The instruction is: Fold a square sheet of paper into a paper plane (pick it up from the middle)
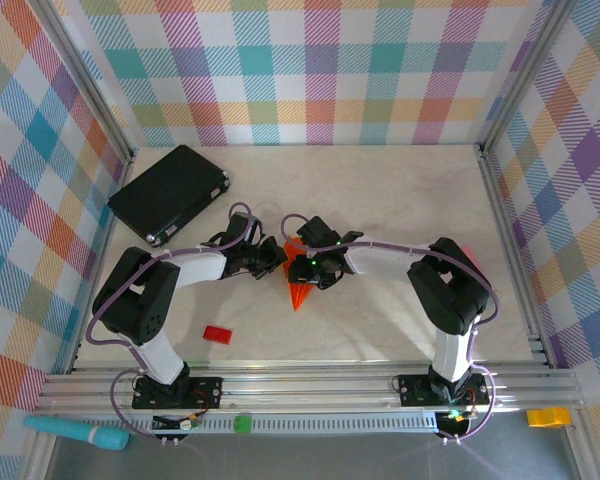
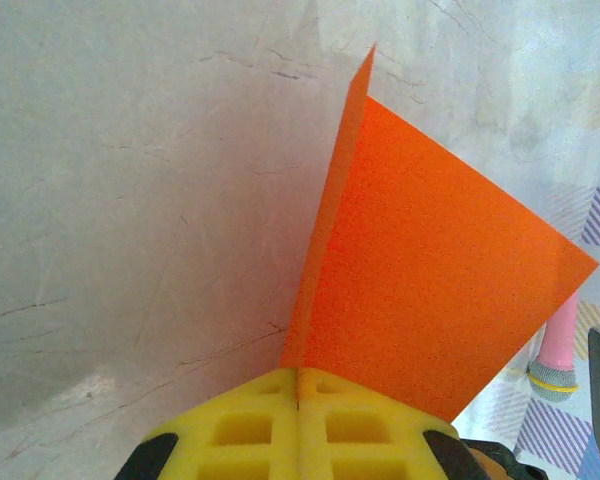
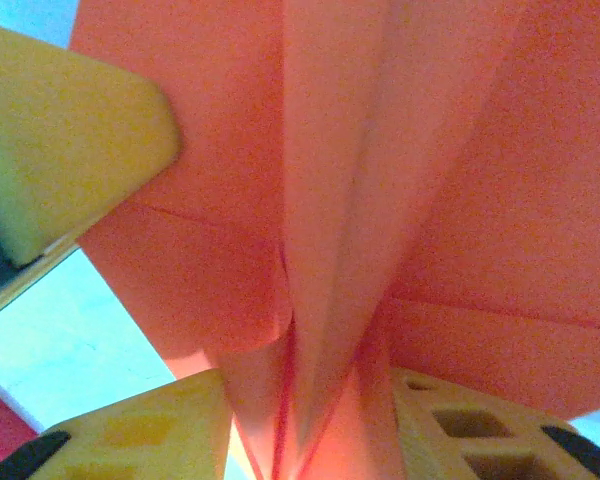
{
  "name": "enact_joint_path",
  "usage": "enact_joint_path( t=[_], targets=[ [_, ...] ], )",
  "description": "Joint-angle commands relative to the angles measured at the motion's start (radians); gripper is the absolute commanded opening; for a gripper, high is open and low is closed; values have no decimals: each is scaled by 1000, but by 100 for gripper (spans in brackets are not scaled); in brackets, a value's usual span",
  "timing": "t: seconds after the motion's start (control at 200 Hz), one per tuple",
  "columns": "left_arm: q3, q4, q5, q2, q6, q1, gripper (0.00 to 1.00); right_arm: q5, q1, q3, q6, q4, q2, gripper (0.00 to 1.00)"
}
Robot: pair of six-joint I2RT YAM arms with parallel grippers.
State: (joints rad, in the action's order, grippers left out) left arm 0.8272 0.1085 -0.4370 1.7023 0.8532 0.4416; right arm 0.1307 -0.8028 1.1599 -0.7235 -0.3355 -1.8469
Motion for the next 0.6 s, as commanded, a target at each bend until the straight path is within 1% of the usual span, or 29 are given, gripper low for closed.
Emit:
enact_joint_path(
  t=[0.0, 0.1, 0.49, 0.595],
  targets=[
    [-3, 5, -20, 1, 10, -11, 0, -37, -7, 24, -12, -35, 9, 37],
    [-2, 6, -19, 3, 8, -12, 0, -39, -7, 26, -19, -36, 9, 34],
    [1, 5, -23, 5, 10, -11, 1, -19, -7, 40, -49, -27, -10, 30],
    [1, 5, -23, 0, 12, -12, 3, -18, -7, 44, -67, -31, -18, 28]
  ],
)
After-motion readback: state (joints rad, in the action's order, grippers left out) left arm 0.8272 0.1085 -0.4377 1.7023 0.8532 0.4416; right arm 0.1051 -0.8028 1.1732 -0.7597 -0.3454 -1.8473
